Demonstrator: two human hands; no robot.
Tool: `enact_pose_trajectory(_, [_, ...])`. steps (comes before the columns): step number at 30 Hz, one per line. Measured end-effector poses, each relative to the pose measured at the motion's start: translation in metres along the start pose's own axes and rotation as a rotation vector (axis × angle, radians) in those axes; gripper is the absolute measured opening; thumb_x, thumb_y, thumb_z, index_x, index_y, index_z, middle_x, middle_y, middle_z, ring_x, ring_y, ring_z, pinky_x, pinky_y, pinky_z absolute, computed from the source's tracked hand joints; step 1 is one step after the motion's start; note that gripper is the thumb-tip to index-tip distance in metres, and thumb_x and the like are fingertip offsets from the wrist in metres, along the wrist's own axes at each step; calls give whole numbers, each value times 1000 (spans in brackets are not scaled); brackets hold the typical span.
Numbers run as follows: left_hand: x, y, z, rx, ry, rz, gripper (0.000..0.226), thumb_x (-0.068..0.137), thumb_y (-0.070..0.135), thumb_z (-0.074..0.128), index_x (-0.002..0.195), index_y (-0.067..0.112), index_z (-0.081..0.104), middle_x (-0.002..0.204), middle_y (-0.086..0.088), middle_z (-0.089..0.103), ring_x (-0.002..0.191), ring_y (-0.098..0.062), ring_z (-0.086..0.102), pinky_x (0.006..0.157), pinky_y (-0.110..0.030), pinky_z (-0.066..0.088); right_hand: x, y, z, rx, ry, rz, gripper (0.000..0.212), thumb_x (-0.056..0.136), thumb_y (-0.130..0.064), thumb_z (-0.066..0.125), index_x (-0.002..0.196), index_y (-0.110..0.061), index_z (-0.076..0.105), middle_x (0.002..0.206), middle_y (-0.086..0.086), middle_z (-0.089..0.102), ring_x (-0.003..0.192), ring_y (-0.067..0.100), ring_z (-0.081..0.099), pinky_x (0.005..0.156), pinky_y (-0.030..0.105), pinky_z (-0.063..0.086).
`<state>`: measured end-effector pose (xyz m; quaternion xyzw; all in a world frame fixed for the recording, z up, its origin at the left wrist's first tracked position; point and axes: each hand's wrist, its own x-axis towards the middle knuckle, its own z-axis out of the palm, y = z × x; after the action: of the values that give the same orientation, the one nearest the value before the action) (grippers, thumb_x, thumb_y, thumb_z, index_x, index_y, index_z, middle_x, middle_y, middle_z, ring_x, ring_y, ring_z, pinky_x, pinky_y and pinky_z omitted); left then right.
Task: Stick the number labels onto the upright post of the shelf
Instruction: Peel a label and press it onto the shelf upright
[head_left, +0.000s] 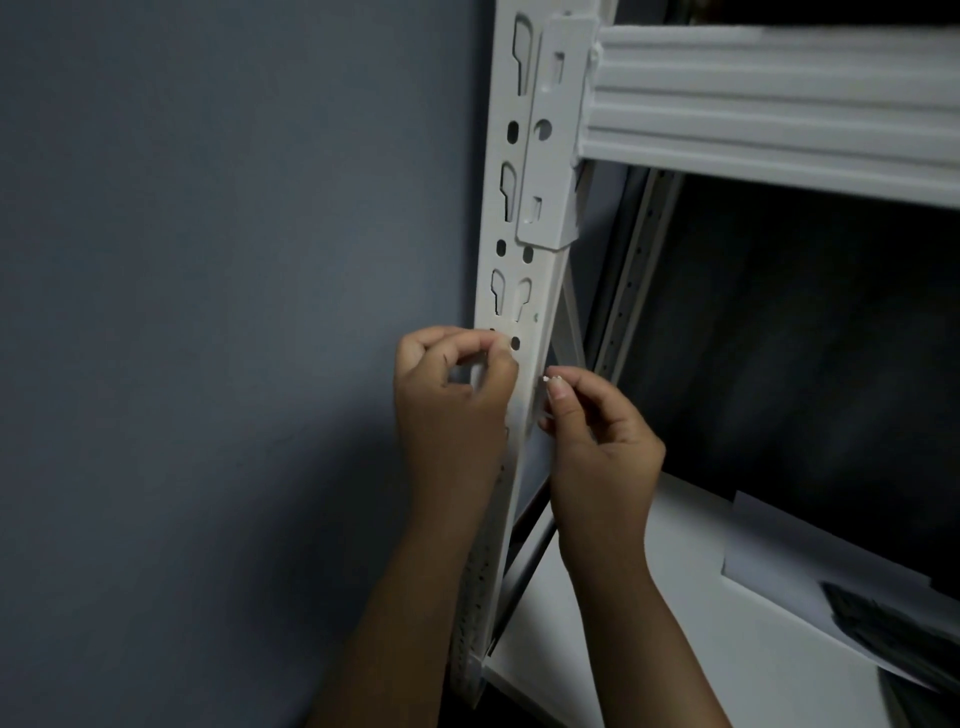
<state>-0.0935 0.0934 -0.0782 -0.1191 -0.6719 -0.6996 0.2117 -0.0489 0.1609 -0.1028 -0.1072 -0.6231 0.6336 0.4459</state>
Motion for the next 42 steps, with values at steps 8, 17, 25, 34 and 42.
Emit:
enact_pose_trajectory(8, [-3,-2,-3,140,25,162,7,81,21,71,80,26,68,95,18,49,90,-19,57,71,-34,54,-1,0,1,20,9,10,15,89,-6,62,92,-18,71,80,-12,71,77,3,66,68,12,50])
enact_pose_trajectory(17, [-3,-11,-1,239,43,379,10,86,14,64,92,16,72,97,9,63,90,-13,62,76,-28,54,0,1,-1,31,8,17,16,90,-5,62,91,-19,71,81,-11,71,77,3,66,70,14,51])
enact_pose_trajectory(25, [-3,-13,1,225,60,361,13,86,10,62,93,16,72,99,14,59,92,-11,61,77,-28,54,0,1,0,19,8,27,18,90,-5,62,90,-20,72,82,-12,72,79,3,66,72,15,52])
enact_pose_trajectory(34, [1,-17,-2,208,41,369,10,86,10,66,91,14,73,97,9,63,91,-9,62,78,-20,51,-1,2,3,12,6,40,16,90,-6,62,92,-17,72,83,-8,71,80,4,66,73,14,53])
enact_pose_trajectory(42, [2,-15,-5,193,-8,358,12,85,10,67,89,20,72,92,18,59,90,-6,61,77,-14,48,-1,4,4,10,7,51,15,90,-5,61,94,-15,72,83,-6,71,79,7,67,73,17,54])
